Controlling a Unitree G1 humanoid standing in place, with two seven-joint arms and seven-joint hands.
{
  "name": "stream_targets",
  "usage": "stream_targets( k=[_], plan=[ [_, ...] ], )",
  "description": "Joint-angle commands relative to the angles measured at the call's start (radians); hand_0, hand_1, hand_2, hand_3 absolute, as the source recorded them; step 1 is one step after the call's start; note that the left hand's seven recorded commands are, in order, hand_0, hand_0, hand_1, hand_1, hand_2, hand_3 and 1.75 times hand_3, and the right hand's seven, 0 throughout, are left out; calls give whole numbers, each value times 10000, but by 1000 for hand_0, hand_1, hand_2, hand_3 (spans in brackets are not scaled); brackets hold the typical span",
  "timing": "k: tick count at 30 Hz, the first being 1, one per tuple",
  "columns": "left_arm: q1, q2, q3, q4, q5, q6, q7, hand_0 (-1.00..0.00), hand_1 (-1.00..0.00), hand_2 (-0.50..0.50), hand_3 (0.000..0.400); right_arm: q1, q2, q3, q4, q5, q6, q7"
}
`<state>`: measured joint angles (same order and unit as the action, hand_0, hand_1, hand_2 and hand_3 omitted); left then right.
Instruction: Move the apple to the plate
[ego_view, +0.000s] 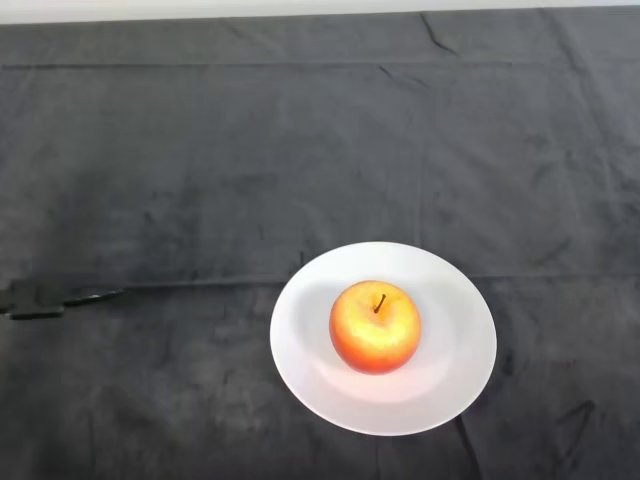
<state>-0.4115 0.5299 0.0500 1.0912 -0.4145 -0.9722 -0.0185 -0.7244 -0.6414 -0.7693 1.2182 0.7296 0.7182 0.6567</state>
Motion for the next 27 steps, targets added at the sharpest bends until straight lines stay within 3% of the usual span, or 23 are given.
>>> stream_targets(
  k=[1,14,27],
  plan=[
    [98,584,371,360,-306,-211,-98,0,0,0,0,-91,-240,-149,-30,176,-37,9],
    [201,883,1737,846,-1180,156,-811,0,0,0,0,-101,-251,-149,-4,172,-36,21],
    [329,1209,4128,948,-3442,1672,-1930,0,0,0,0,-110,-261,-149,20,167,-36,33]
  ],
)
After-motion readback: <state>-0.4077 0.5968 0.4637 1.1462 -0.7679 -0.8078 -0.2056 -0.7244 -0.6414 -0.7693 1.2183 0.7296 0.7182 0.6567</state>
